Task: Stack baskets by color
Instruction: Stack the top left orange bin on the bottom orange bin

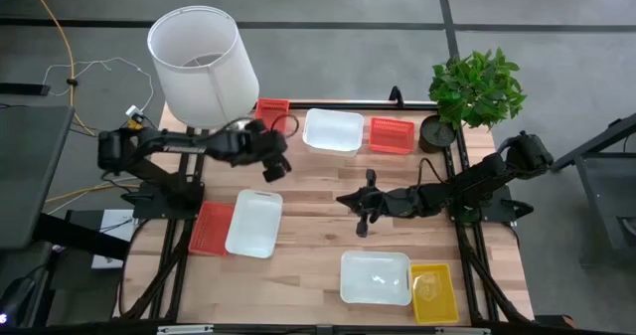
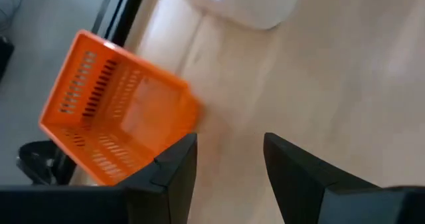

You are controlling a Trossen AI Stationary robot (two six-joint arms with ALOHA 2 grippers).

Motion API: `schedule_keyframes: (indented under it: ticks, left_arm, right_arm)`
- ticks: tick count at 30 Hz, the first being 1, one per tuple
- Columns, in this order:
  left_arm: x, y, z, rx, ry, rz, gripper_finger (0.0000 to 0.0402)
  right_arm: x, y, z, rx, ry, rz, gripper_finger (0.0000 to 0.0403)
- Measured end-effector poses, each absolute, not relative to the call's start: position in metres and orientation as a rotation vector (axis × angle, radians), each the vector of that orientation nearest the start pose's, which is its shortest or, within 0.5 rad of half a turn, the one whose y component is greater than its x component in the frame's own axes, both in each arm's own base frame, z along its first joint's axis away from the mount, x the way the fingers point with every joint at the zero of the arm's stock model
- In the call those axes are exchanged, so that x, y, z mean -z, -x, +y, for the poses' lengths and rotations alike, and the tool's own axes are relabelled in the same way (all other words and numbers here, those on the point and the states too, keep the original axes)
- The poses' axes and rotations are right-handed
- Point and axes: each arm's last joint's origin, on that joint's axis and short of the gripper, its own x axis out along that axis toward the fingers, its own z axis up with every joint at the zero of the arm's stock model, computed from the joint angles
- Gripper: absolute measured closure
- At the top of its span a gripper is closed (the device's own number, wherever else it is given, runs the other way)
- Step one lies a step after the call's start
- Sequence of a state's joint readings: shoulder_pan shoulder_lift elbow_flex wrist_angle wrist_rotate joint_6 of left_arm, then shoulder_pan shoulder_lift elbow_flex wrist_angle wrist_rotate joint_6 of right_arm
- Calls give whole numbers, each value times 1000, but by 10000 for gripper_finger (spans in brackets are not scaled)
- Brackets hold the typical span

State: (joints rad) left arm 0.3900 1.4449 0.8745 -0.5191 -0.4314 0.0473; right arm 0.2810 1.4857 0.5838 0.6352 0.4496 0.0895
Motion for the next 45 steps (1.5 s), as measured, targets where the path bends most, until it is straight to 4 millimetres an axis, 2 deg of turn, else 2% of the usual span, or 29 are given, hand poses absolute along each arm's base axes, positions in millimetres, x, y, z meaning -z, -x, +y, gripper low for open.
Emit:
schedule_keyframes:
  ticks: [5, 11, 16, 23, 26, 32, 38, 45]
  left_arm:
    - [-188, -242, 140, -695, -142, 1212, 241]
    - [-169, -245, 157, -619, -285, 1314, 241]
    - [-153, -247, 170, -659, -381, 1392, 241]
    - [-135, -247, 179, -634, -398, 1449, 242]
    - [-135, -248, 178, -621, -412, 1453, 264]
    - [-150, -255, 162, -628, -503, 1432, 387]
    - [-184, -255, 121, -660, -621, 1397, 399]
    - [-239, -243, 55, -640, -546, 1255, 400]
  right_arm:
    - [-185, -279, 67, 182, 14, 259, 403]
    - [-185, -279, 67, 189, 71, 263, 403]
    - [-185, -279, 67, 187, 105, 266, 403]
    - [-185, -279, 64, 195, 115, 268, 403]
    - [-185, -280, 60, 210, 113, 269, 403]
    - [-185, -282, 53, 234, 105, 275, 403]
    - [-185, -282, 52, 237, 108, 276, 403]
    - [-185, -282, 52, 237, 107, 274, 403]
